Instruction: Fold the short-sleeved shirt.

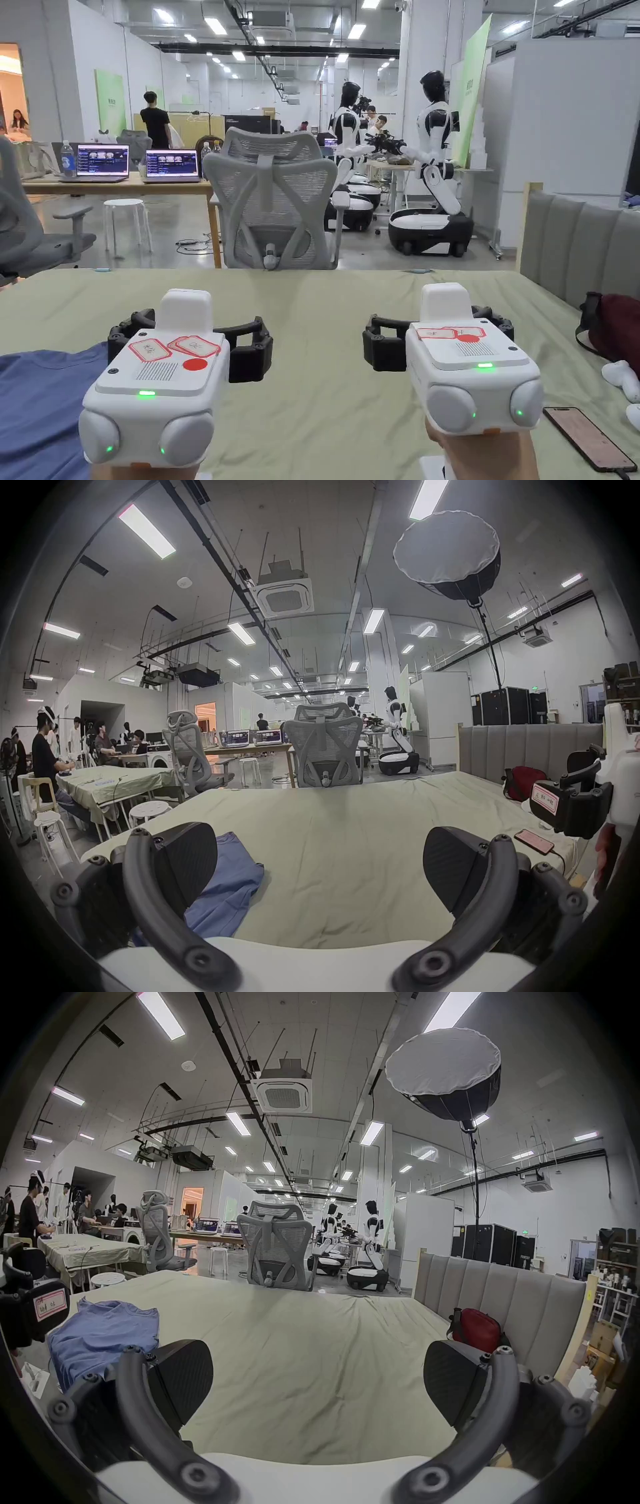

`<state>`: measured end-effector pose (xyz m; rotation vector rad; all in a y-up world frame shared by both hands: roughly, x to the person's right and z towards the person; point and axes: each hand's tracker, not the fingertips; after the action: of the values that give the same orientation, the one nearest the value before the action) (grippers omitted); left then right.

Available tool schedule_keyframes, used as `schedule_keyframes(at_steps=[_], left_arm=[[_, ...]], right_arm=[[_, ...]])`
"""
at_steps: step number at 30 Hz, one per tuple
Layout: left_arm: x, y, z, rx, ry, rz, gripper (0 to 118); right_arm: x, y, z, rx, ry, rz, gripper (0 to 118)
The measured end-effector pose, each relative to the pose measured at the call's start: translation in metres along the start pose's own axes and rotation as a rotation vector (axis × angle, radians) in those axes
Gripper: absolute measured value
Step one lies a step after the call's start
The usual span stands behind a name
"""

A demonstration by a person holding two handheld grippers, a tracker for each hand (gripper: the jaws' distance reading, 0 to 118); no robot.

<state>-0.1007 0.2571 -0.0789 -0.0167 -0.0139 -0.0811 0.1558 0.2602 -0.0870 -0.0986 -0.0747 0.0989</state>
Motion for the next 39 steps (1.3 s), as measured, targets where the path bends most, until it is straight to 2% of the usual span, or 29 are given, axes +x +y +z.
schedule_keyframes(at_steps=[2, 14, 19, 26, 35, 39], left_arm=[[0.000, 0.000, 0.000, -0.001, 0.000, 0.000, 118], [0.010, 0.007, 0.012, 0.006, 0.009, -0.014, 118], [-0.004, -0.004, -0.007, -0.006, 0.003, 0.002, 118], [-0.001, -0.001, -0.004, 0.019, -0.001, -0.005, 118], [0.002, 0.002, 0.000, 0.026, 0.009, -0.023, 118], [0.002, 0.001, 0.000, 0.030, 0.011, -0.024, 118]], right_arm=[[0.000, -0.006, -0.003, -0.061, 0.008, -0.014, 118], [0.005, -0.004, -0.005, -0.007, -0.017, -0.002, 118], [0.010, -0.004, -0.015, -0.011, 0.019, -0.041, 118], [0.006, -0.005, -0.010, -0.007, 0.038, -0.021, 118], [0.007, -0.003, -0.009, 0.002, 0.041, -0.048, 118], [0.011, -0.002, -0.007, 0.008, 0.050, -0.094, 118]])
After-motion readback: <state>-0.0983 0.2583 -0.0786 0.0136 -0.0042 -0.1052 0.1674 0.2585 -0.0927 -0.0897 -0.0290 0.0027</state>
